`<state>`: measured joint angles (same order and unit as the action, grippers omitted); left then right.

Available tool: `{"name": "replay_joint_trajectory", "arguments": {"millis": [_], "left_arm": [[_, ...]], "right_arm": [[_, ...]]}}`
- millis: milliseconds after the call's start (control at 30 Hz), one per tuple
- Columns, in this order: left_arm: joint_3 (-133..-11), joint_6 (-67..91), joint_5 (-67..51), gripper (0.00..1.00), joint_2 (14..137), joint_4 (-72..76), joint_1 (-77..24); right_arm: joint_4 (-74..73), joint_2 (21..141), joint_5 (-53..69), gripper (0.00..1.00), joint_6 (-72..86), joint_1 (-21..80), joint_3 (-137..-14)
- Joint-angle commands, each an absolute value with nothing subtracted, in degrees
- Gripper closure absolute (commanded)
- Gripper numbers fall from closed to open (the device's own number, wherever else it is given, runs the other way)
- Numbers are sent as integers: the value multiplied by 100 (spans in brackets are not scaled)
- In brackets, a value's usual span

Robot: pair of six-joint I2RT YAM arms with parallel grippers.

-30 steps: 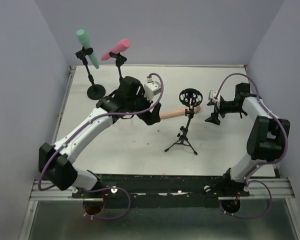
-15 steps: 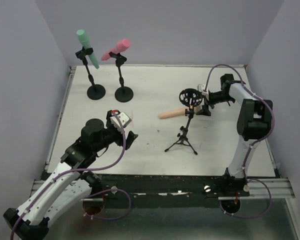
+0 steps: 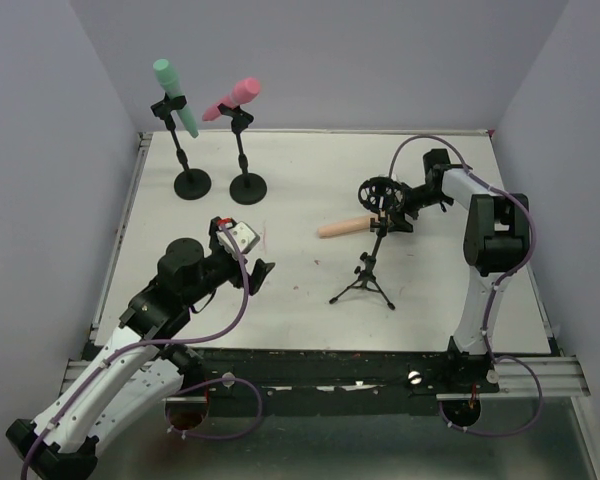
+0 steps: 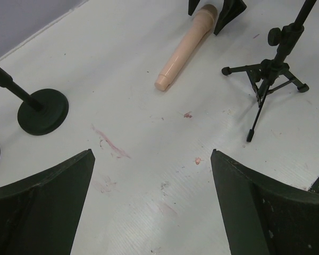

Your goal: Attach the microphones to the stand

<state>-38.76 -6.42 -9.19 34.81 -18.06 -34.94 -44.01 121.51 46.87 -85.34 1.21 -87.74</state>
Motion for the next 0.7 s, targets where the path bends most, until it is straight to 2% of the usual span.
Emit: {"name": "replay_joint_trajectory", "arguments": {"millis": [0, 267, 333, 533, 600, 667], "left_arm": [[-3946, -712, -879, 2, 3436, -1688, -3472], [-3938, -703, -844, 2, 3437, -1688, -3472], [-3929, -703, -835, 2, 3419, -1688, -3472], [-3911, -721, -826, 2, 3375, -1670, -3472], [-3911, -712, -826, 2, 3358, -1670, -3472], [-3920, -703, -844, 2, 3366, -1687, -3472]], "right_arm": [[-4114, 12156, 4210, 13, -8639, 176, -8684], [-4192, 12190, 4649, 19, -8622, 176, -8657], [-4254, 12252, 4641, 26, -8561, 176, -8736], [-4420, 12191, 4394, 59, -8174, 106, -8999], [-4526, 12103, 4482, 66, -8051, 44, -9131], [-4640, 12006, 4570, 68, -7937, -158, -9298]]}}
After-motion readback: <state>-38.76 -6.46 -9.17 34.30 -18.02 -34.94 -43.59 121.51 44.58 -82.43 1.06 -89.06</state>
